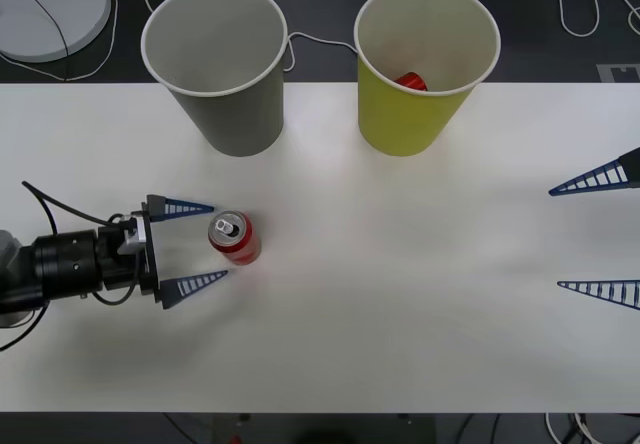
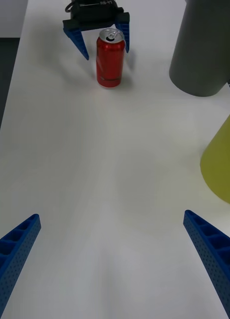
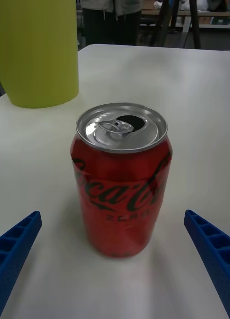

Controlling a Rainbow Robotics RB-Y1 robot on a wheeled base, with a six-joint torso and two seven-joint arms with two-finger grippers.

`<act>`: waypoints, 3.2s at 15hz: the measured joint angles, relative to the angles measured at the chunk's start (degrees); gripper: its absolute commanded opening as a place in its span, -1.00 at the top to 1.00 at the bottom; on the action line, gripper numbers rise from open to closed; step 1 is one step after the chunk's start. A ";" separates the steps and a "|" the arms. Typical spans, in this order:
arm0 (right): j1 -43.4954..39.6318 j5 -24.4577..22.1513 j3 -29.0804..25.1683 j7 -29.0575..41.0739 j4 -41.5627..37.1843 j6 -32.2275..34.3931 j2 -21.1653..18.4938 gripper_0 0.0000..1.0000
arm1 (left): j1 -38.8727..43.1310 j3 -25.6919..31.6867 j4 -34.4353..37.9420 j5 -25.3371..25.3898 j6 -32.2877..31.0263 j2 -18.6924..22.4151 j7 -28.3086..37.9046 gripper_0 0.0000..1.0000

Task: Put the can into the green bin and the plastic bottle into the gray bin

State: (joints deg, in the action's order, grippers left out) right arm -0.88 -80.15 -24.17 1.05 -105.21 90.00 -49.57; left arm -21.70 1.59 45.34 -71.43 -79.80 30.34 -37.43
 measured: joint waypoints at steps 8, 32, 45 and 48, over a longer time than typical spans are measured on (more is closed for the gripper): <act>0.00 0.00 0.00 0.00 0.00 0.00 0.00 -1.00 | -0.78 -0.09 0.02 -1.24 1.68 -4.14 0.22 -1.00; 0.00 0.00 0.00 0.00 0.01 0.00 0.00 -1.00 | -3.18 -0.27 8.71 -7.50 0.42 0.55 15.17 1.00; 0.00 -0.01 0.00 0.00 0.01 0.00 0.00 -1.00 | -3.18 -0.28 27.90 -16.31 -3.50 19.92 41.22 1.00; 0.00 -0.01 0.00 0.00 0.01 0.00 0.00 -1.00 | -3.17 -0.33 31.38 -16.64 -4.30 23.23 47.53 1.00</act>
State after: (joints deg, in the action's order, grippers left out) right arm -0.88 -80.16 -24.17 1.05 -105.20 90.00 -49.57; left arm -24.88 1.27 76.72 -88.08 -84.11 53.56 10.11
